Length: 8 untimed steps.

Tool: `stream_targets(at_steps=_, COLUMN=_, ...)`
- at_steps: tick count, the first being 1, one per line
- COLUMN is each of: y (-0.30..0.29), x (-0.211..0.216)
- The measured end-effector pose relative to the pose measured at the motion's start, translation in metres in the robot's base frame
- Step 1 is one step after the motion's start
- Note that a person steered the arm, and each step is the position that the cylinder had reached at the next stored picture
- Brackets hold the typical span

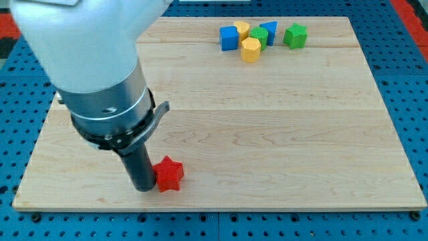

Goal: Push the red circle right to the red star

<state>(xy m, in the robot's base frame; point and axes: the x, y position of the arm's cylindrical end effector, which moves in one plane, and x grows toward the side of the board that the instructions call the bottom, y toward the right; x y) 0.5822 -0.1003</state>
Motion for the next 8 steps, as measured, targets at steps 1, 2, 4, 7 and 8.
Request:
stream_targets(at_steps=1, y=0.028, x=0.006)
stream_targets(at_steps=2, y=-0.045, x=-0.026)
stream_targets(at_steps=4, y=-0.195, x=-0.173)
stream_targets(at_steps=7, y=-0.195, x=-0.248)
stream_targets(at_steps=8, y=-0.196, x=-0.270)
